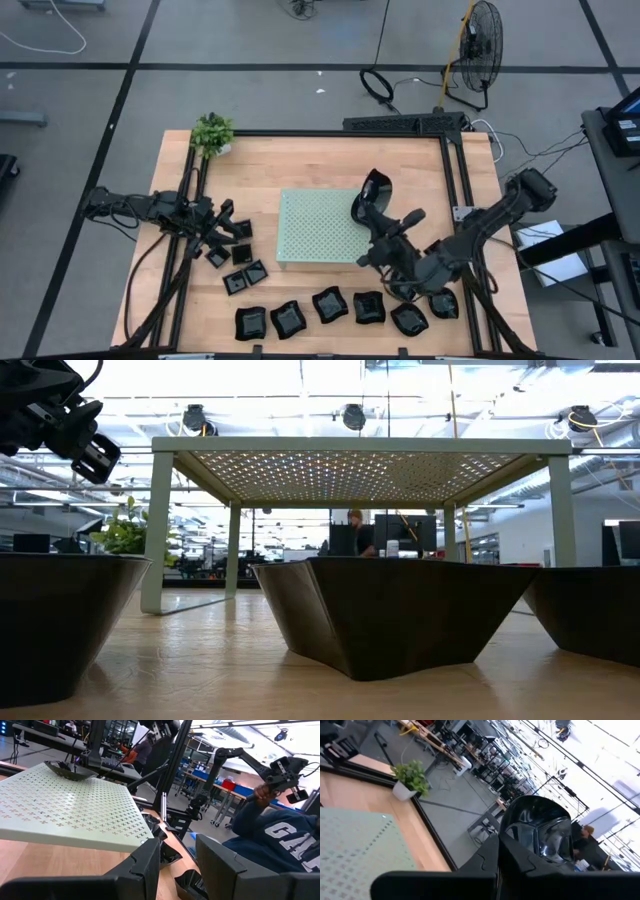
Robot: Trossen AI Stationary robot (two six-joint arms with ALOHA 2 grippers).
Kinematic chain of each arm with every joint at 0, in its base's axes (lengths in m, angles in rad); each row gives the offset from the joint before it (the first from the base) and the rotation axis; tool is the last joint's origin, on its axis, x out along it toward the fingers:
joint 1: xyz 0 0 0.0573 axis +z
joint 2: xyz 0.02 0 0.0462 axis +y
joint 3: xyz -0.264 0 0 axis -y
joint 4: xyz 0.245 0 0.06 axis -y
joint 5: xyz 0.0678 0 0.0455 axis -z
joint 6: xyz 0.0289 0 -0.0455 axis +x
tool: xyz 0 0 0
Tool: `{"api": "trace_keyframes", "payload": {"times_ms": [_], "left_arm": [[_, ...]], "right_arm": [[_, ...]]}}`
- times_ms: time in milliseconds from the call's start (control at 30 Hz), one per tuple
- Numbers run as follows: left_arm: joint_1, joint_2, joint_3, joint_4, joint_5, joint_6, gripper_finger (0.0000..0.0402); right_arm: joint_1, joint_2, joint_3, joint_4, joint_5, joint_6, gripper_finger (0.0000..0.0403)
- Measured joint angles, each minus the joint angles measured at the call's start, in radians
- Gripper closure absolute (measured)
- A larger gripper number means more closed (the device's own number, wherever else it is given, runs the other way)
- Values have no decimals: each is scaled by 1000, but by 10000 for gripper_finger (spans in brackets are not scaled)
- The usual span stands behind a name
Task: Pick & Place Mini shaped plates
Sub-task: Stack the leaf-shaped plate on top of the leaf-shaped plate on the shelf
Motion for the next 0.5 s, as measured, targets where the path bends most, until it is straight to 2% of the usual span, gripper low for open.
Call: {"api": "trace_keyframes", "payload": {"times_ms": [233,367,500], "left_arm": [[0,0,0,0,0,0,272],[0,0,0,0,0,0,272],[0,0,0,0,0,0,272]], "right_arm": [[-31,-36,-23,88,-18,-14,403],[-13,-81,-23,141,-145,13,403],[4,-135,-23,5,-359,203,403]]}}
